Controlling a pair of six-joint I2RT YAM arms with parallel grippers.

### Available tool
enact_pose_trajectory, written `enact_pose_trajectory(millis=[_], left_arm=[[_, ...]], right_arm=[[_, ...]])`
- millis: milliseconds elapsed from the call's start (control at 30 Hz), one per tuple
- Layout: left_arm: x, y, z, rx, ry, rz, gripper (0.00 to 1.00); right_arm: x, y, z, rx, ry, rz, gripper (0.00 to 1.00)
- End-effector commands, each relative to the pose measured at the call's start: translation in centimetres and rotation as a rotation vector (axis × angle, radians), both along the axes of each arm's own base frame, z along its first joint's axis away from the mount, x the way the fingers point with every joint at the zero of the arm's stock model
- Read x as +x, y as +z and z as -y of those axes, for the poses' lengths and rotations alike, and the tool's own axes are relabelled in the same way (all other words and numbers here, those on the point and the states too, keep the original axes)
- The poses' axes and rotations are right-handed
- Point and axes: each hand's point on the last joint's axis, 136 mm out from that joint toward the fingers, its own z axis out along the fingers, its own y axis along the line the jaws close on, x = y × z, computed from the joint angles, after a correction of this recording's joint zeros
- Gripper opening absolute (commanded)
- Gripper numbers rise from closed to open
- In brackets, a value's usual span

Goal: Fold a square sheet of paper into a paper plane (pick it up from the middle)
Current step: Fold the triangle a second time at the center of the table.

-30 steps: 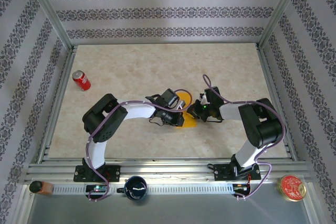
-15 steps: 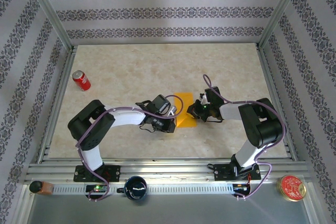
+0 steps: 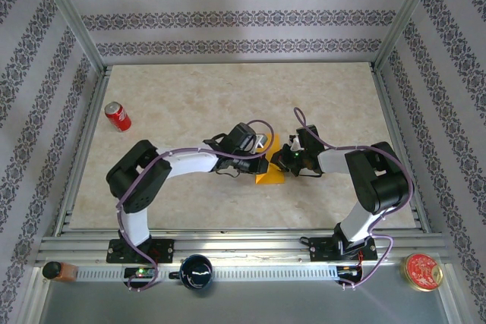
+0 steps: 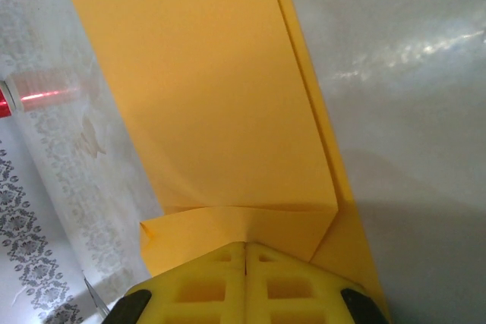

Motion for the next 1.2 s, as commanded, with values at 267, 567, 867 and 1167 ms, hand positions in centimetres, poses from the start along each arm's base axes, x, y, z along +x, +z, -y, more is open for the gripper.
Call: enact_pose_trajectory(millis=[267,567,867,1167], left_arm=[[-1.3,-5.9,-2.8,0.176,0.007,-0.063,0.05],[-2.5,-7.7,-4.5,0.231,0.011,-0.088,0.04],[-2.2,-7.1,-4.4,0.231,0.008,-0.069,0.04],[-2.5,-7.6,-4.6,0.246,-0.005,-0.077,0.0]], right_arm=[[-1.6,-2.3,1.5,-0.067,-0.026,-0.088,0.03],[-0.6,1.9,-0.4,0.019,0.046,0.028,0.06],[-2.2,0.9,-2.3,0.007,0.109,0.005,0.06],[-1.5,-1.7,0.6,-0.064,0.046,-0.044,0.06]])
